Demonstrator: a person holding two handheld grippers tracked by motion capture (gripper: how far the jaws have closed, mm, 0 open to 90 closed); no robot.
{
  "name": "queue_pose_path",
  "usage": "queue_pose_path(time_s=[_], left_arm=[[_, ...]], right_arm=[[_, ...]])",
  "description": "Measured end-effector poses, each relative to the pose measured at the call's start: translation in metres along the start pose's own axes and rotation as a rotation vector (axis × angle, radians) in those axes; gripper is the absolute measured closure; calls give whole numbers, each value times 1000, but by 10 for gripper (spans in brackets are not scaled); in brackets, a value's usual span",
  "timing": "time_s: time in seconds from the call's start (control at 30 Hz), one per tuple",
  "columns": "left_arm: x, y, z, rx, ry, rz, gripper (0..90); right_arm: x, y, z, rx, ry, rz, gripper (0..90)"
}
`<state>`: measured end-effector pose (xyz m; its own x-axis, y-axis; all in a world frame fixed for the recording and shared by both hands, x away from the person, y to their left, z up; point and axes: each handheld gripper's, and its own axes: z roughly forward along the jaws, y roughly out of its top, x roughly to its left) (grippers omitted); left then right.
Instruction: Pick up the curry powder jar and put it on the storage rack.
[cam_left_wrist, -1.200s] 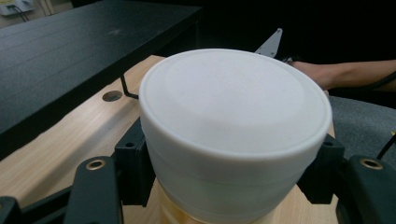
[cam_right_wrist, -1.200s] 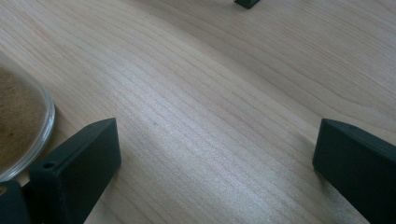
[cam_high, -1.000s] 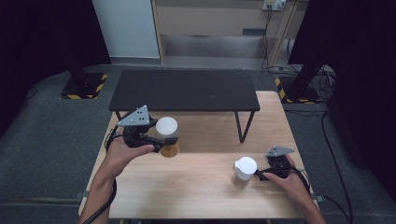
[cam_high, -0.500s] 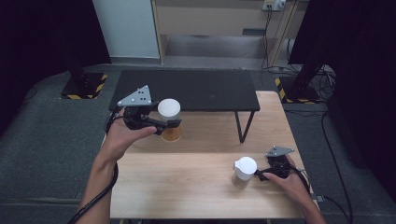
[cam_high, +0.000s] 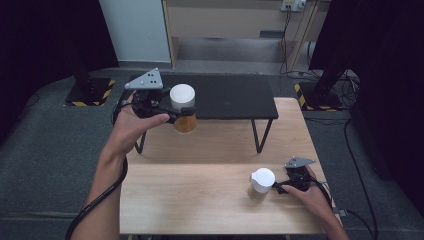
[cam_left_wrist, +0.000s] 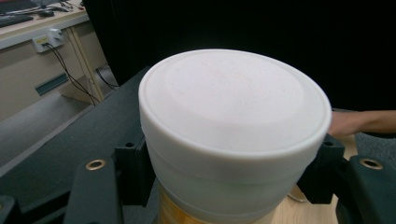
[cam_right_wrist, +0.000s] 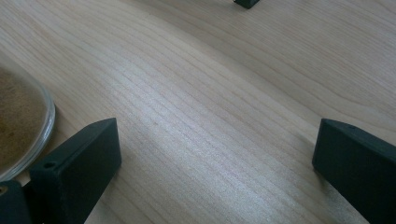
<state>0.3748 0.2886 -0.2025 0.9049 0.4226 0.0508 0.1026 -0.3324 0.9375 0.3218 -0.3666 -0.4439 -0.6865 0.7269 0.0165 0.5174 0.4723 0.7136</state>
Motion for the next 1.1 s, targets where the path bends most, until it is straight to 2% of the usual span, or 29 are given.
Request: queue_pose_path(time_s=[0.23,0.57,0.83,1.1], left_arm=[[12,12,4,15,7,7,332],[26,23,5,10,36,9,333],[39,22,16,43,45,-7,332],[53,15,25,43,59,-24,332]], right_arm=[[0,0,0,0,0,1,19],[0,0,0,0,0,2,19],[0,0,0,0,0,3,19],[0,0,0,0,0,2,19]])
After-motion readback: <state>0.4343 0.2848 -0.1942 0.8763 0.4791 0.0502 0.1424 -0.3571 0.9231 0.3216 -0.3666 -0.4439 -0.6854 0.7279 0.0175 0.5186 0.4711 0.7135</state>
